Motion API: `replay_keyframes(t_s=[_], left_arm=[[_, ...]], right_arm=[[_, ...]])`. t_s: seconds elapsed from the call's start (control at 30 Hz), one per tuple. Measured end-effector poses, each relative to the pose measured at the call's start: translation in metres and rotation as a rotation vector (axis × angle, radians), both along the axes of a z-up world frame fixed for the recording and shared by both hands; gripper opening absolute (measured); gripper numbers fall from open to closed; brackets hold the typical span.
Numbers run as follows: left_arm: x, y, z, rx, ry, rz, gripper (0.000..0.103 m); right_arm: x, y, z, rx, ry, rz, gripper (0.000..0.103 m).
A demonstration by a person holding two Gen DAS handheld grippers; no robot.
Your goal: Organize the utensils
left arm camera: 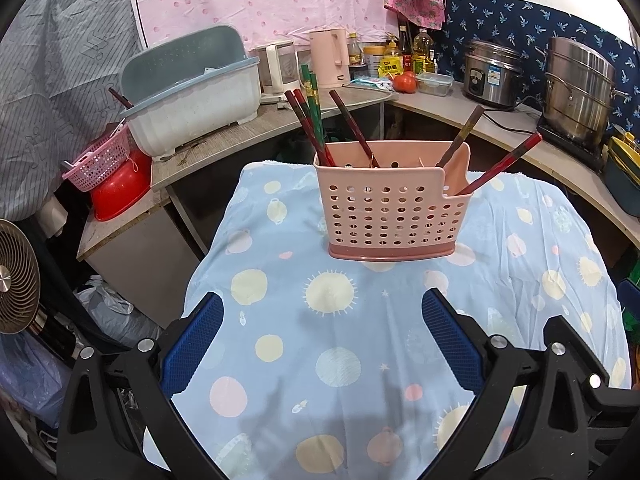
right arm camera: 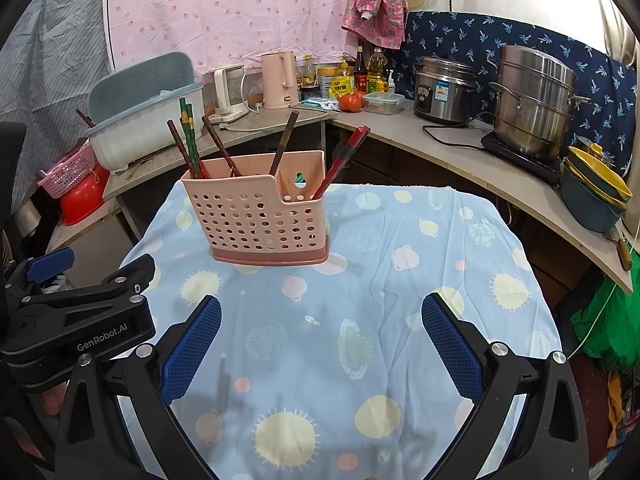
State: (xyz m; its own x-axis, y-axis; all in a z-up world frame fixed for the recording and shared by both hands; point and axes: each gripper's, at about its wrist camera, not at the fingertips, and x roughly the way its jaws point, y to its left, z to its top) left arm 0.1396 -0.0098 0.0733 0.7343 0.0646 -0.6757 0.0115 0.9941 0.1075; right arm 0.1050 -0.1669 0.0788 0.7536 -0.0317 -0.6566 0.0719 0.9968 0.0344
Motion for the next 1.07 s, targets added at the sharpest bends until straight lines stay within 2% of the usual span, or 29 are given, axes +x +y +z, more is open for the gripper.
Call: replay_keyframes(t_s=[0.87,1.07], left_arm=[[0.0023,-0.0021,-0.0004,0.035,-0.015,0.003,0.095],[0.0029,-0.0012,-0.0016,0.017,-0.012,-0.008,0.095]], right_arm=[[-0.0001,0.0023,-0.0004,0.0,0.002,-0.001,0.097],[-0.0009,0.0016,-0.0008,-0.003,0.003,-0.003,0.097]])
